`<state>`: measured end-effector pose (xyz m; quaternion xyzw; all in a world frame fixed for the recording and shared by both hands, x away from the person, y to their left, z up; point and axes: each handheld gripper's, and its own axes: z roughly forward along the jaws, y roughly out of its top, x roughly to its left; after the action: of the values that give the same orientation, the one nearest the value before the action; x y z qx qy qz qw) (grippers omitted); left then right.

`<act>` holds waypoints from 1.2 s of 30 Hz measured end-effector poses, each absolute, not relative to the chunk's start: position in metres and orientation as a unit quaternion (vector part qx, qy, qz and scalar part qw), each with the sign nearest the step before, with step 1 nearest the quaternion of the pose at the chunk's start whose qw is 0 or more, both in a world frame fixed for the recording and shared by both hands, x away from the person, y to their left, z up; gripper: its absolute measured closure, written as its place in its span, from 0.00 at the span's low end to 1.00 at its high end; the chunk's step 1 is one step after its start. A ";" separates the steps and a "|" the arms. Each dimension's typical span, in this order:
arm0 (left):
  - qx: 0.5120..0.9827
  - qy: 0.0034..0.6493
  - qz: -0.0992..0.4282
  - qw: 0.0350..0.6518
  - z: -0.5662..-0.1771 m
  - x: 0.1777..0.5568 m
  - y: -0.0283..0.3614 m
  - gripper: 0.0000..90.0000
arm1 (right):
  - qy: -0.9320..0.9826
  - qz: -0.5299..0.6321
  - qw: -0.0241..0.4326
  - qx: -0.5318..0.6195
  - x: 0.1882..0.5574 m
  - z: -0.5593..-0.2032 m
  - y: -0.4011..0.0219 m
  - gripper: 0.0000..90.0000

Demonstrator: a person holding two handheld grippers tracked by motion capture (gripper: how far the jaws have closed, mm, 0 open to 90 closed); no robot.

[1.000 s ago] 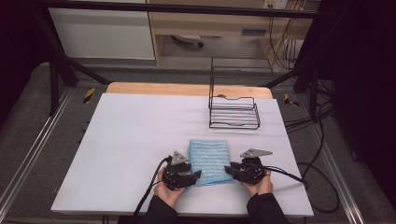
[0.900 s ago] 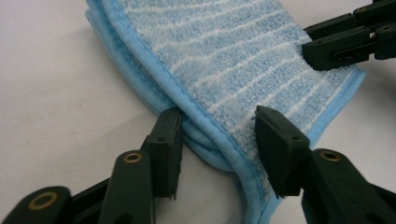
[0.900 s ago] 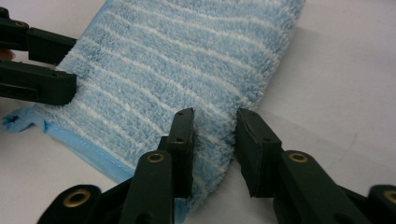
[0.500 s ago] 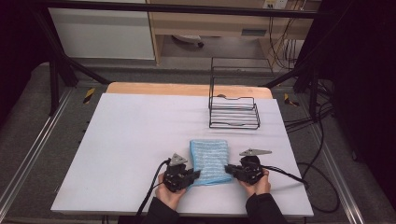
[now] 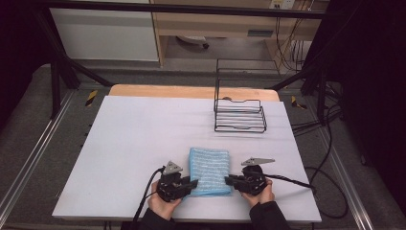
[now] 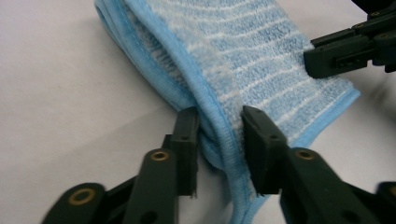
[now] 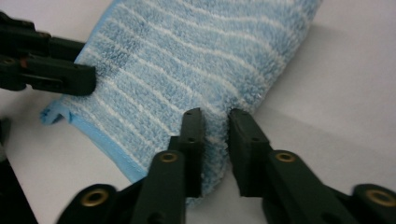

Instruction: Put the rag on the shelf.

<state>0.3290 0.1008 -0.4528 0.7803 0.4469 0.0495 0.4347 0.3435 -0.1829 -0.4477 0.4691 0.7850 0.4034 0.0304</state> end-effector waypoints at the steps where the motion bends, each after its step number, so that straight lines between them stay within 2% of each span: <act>1: 0.782 0.444 0.066 0.434 -0.450 0.329 0.102 0.63 | 0.786 0.409 0.039 0.462 0.343 -0.447 -0.184 0.75; 2: 0.779 0.443 0.077 0.436 -0.446 0.330 0.103 0.63 | 0.786 0.409 0.039 0.462 0.343 -0.447 -0.184 0.75; 3: 0.778 0.441 0.088 0.439 -0.443 0.331 0.105 0.56 | 0.789 0.422 0.055 0.444 0.344 -0.445 -0.186 0.64; 7: 0.781 0.426 0.119 0.441 -0.428 0.347 0.112 0.43 | 0.786 0.452 0.082 0.415 0.346 -0.440 -0.190 0.46; 8: 0.781 0.426 0.119 0.441 -0.428 0.347 0.112 0.40 | 0.786 0.452 0.082 0.415 0.346 -0.440 -0.190 0.46; 9: 0.784 0.424 0.123 0.437 -0.427 0.351 0.112 0.38 | 0.783 0.459 0.087 0.410 0.347 -0.438 -0.192 0.39; 10: 0.787 0.421 0.121 0.434 -0.426 0.355 0.112 0.38 | 0.783 0.459 0.087 0.410 0.347 -0.438 -0.192 0.39; 15: 0.793 0.420 0.112 0.428 -0.425 0.375 0.111 0.24 | 0.793 0.454 0.096 0.393 0.351 -0.437 -0.194 0.20; 17: 0.792 0.421 0.112 0.428 -0.423 0.384 0.111 0.22 | 0.793 0.456 0.094 0.393 0.352 -0.438 -0.194 0.20; 18: 0.792 0.423 0.110 0.427 -0.422 0.388 0.111 0.20 | 0.791 0.458 0.089 0.396 0.352 -0.439 -0.195 0.16; 23: 0.794 0.433 0.119 0.409 -0.420 0.412 0.109 0.20 | 0.792 0.452 0.085 0.401 0.354 -0.440 -0.196 0.11; 25: 0.793 0.438 0.121 0.406 -0.421 0.420 0.107 0.22 | 0.795 0.449 0.085 0.399 0.355 -0.441 -0.196 0.10; 29: 0.799 0.444 0.127 0.387 -0.426 0.433 0.104 0.29 | 0.796 0.447 0.082 0.399 0.356 -0.441 -0.195 0.09; 30: 0.798 0.449 0.122 0.384 -0.428 0.435 0.104 0.37 | 0.798 0.444 0.080 0.400 0.356 -0.442 -0.195 0.08; 31: 0.796 0.452 0.115 0.385 -0.430 0.438 0.103 0.37 | 0.798 0.444 0.080 0.400 0.356 -0.442 -0.195 0.08; 32: 0.795 0.456 0.108 0.384 -0.432 0.440 0.102 0.43 | 0.800 0.441 0.080 0.398 0.356 -0.442 -0.195 0.08; 36: 0.803 0.455 0.100 0.372 -0.439 0.442 0.098 0.51 | 0.801 0.439 0.081 0.398 0.357 -0.442 -0.195 0.09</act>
<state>0.4419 0.0984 -0.4387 0.8029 0.4546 0.1003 0.3723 0.3566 -0.1951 -0.4421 0.3976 0.8014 0.4395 0.0808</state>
